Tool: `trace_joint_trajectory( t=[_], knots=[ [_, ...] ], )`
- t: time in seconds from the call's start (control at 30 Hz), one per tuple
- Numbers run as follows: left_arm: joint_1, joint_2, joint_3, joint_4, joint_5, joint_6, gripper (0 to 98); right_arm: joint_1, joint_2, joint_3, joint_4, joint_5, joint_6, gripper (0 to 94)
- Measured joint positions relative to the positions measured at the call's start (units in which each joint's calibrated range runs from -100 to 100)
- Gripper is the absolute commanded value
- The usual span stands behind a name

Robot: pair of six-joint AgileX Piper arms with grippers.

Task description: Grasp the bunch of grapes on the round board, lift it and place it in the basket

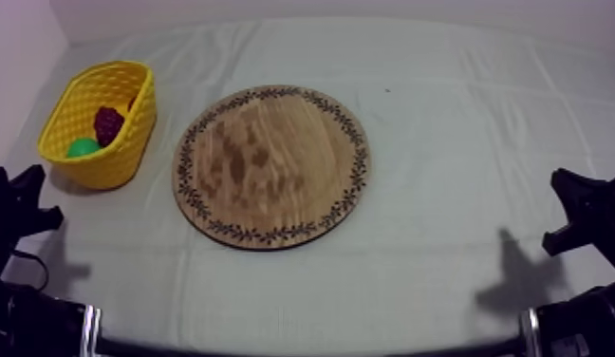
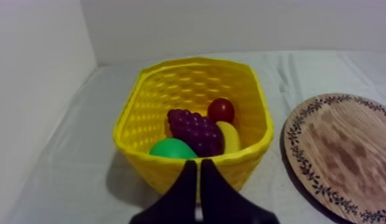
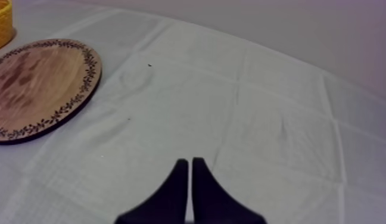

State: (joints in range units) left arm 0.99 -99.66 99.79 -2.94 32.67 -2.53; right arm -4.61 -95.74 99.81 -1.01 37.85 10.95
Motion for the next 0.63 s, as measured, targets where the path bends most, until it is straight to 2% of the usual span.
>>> trace_joint_trajectory(
  t=[0.3,0.63],
  knots=[
    [-0.12,-0.05,0.08,-0.18,-0.78,1.35,0.0,0.0,0.0,0.0,0.0,0.0,0.0,0.4],
    [-0.26,-0.05,0.08,-0.18,-0.86,0.16,0.0,0.0,0.0,0.0,0.0,0.0,0.0,0.4]
  ],
)
